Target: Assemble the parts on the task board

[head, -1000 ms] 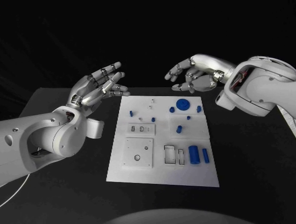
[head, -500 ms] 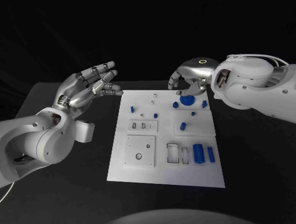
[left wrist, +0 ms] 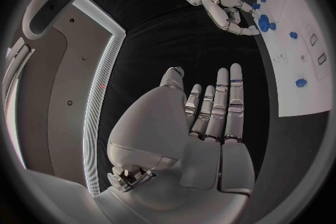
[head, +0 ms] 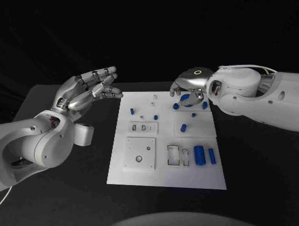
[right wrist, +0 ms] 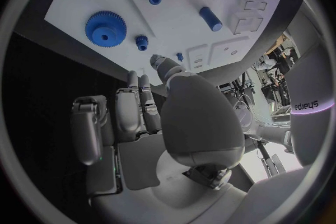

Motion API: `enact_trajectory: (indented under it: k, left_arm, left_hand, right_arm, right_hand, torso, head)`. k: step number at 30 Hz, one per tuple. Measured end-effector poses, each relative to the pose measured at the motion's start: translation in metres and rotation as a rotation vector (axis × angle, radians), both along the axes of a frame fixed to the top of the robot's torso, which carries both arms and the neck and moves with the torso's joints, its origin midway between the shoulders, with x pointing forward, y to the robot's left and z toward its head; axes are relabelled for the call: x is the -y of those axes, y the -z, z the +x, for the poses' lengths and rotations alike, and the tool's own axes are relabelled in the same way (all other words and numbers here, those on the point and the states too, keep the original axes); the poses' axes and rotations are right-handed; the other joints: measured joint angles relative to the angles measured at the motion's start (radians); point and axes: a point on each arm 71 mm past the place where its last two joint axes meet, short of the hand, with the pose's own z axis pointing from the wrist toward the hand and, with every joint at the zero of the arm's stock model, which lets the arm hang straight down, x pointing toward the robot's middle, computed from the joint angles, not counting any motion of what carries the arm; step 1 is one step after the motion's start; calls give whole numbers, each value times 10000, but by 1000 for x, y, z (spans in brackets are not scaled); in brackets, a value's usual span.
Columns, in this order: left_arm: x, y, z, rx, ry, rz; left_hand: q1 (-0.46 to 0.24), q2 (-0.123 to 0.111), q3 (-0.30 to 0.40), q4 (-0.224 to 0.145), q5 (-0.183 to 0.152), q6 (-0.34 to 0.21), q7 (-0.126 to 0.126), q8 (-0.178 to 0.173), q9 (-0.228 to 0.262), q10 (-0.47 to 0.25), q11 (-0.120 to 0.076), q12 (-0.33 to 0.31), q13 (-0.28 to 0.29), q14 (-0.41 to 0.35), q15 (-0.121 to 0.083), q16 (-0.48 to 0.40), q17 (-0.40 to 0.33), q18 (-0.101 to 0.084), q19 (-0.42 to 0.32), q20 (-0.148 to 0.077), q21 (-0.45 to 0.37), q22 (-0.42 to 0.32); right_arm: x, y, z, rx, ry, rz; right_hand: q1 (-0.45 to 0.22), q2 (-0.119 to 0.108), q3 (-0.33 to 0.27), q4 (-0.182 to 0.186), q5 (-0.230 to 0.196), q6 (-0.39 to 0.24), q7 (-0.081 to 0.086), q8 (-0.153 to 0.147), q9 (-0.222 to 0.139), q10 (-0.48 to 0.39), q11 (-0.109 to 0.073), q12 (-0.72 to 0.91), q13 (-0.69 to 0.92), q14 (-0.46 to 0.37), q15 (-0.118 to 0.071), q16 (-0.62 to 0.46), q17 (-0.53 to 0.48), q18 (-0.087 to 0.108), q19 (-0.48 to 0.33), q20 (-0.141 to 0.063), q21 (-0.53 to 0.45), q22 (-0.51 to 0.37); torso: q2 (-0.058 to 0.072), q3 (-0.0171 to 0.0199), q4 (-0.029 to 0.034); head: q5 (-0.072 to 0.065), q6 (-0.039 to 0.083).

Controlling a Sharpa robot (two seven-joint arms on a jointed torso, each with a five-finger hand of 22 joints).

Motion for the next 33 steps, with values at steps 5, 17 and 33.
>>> enact_trajectory:
  k: [5,17,33]
  left_arm:
    - [0,1,1,-37,-1,45]
    - [0,2,4,-149,8,138]
    - [2,4,5,-311,79,210]
  left_hand:
    - [61,-47,0,0,76,0,0,0,-1,0,0,1,0,0,0,0,-28,0,0,0,0,0]
    - [98,-7,0,0,161,-1,0,37,-2,0,1,1,-9,-37,37,0,-69,0,0,0,41,9]
    - [178,-6,1,0,224,-1,-1,37,-3,-37,-33,1,-8,-72,72,0,-87,0,1,0,41,19]
  right_arm:
    - [0,9,2,-98,43,-90]
    - [-2,20,8,-178,62,-161]
    - [-4,41,16,-453,185,-278]
  right_hand:
    - [-104,-2,0,0,75,13,166,0,118,-9,9,180,268,34,35,37,85,1,0,0,0,-1]
    - [-104,-2,197,-31,739,190,224,0,298,-223,-39,232,552,34,35,37,61,1,-1,0,0,-2]
    - [-104,-2,651,-156,1396,172,327,-270,309,-360,-34,63,664,-4,-2,37,-80,1,-2,1,-1,-4]
  torso:
    - [-52,-24,-12]
    - [-155,-79,-19]
    - [-243,-115,-33]
  head:
    - [27,-49]
    - [26,-165]
    - [86,-267]
